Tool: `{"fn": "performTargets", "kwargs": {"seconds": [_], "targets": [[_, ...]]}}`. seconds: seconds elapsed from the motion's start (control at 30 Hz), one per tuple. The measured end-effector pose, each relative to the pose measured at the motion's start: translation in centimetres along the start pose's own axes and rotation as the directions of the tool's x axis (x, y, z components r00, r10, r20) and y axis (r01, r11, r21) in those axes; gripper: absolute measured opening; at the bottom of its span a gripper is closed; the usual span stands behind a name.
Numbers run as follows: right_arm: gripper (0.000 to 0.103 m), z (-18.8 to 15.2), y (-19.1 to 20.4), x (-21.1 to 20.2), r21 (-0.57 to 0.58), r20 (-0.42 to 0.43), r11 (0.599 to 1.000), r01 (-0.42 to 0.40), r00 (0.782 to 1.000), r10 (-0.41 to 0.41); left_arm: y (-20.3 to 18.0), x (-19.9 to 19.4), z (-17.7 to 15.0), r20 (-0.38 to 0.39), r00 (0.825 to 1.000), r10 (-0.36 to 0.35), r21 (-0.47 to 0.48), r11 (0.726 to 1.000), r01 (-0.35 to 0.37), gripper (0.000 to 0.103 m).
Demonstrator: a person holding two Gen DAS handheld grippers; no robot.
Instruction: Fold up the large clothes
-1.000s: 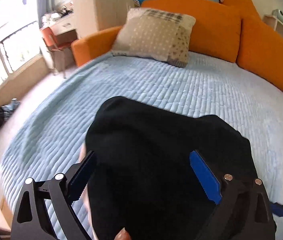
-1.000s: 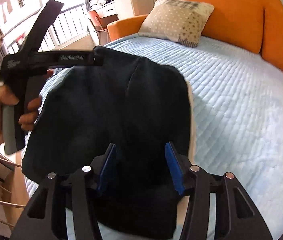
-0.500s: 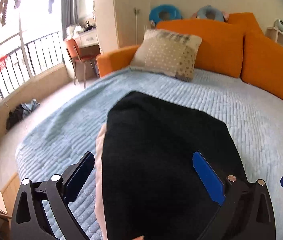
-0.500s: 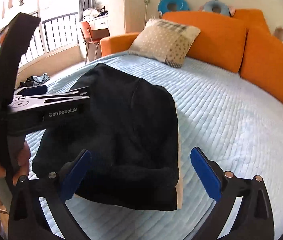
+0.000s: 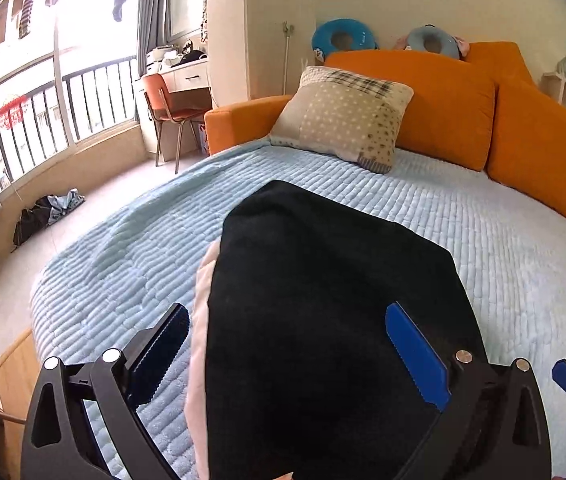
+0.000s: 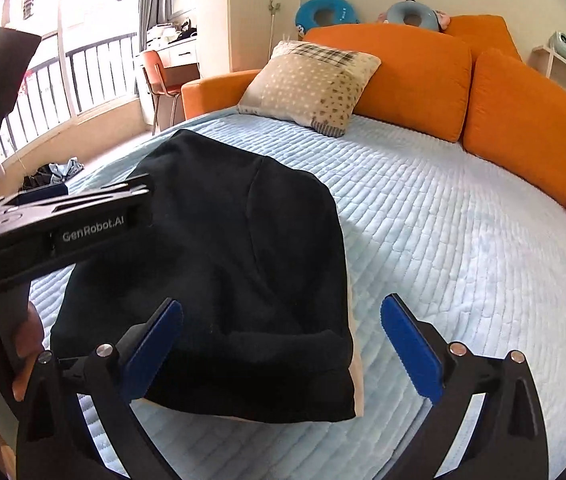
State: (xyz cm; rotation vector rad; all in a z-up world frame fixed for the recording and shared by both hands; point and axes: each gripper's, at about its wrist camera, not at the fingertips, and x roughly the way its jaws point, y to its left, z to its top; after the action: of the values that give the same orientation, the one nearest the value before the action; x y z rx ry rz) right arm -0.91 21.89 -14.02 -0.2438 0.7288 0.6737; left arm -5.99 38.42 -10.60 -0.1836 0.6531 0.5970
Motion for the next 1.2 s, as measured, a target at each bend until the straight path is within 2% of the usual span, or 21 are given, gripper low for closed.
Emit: {"fn": "performTargets", "kwargs": {"seconds": [0.47, 1.2], "targets": [[0.098, 0.0, -0.5, 1.1, 0.02, -0.002, 0.999, -0.025, 1.0, 0.025, -1.2, 0.7, -0.2, -0.011, 1.0, 0.014, 0.03, 0.999, -0.014, 0.1], [0.098, 0.0, 0.1, 1.0, 0.003, 0.009, 1.0, -0.03, 1.0, 0.03, -1.4, 0.7, -0.1, -0.02, 1.0, 0.012, 0.021, 1.0, -0.011, 0.1]]}}
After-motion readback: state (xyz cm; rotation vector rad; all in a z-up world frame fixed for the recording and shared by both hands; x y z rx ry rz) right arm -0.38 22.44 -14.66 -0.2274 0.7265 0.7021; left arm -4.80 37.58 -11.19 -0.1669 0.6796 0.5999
